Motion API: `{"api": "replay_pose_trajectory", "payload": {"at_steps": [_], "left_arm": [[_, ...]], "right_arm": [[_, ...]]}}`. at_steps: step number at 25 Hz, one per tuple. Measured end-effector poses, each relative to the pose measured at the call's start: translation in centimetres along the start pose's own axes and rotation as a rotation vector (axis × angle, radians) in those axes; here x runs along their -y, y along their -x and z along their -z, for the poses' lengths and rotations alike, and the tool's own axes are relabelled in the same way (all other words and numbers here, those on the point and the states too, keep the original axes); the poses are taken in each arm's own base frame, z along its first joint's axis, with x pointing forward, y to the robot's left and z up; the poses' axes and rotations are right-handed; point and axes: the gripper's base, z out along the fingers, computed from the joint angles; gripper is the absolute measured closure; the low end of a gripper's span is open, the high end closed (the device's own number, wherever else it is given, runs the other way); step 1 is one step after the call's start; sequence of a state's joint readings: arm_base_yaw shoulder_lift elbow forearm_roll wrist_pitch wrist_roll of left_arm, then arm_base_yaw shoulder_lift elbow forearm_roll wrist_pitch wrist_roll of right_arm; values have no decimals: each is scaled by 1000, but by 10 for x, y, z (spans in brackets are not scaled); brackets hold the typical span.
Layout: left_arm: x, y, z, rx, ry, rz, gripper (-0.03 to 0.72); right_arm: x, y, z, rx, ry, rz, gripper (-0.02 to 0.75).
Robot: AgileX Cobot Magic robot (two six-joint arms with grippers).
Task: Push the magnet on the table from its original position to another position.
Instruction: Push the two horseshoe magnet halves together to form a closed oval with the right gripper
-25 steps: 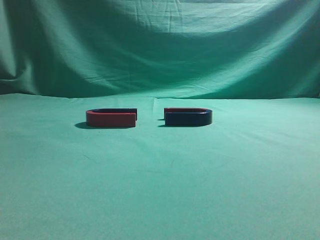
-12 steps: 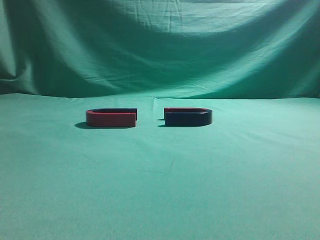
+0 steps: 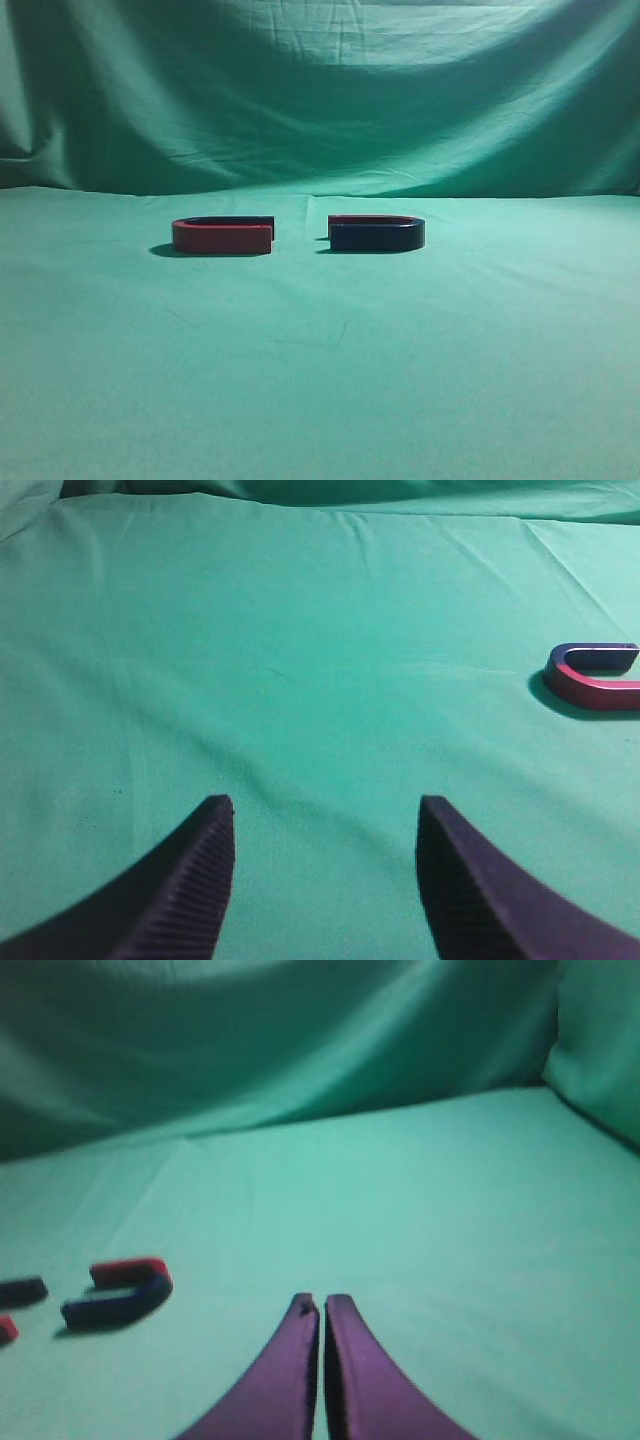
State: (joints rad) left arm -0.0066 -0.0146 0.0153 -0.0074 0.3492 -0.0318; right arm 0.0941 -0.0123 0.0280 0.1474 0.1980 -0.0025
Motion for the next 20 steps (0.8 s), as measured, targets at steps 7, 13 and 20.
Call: {"api": "replay_pose_trajectory", "payload": {"at_steps": [7, 13, 20], "left_arm": [[0, 0, 0, 0, 0, 0, 316], [0, 0, 0, 0, 0, 0, 316], [0, 0, 0, 0, 0, 0, 316]], "right_arm": [[0, 29, 5, 309, 1, -27, 738], [-8, 65, 0, 152, 8, -24, 738], [-12, 82, -50, -296, -18, 4, 738]]}}
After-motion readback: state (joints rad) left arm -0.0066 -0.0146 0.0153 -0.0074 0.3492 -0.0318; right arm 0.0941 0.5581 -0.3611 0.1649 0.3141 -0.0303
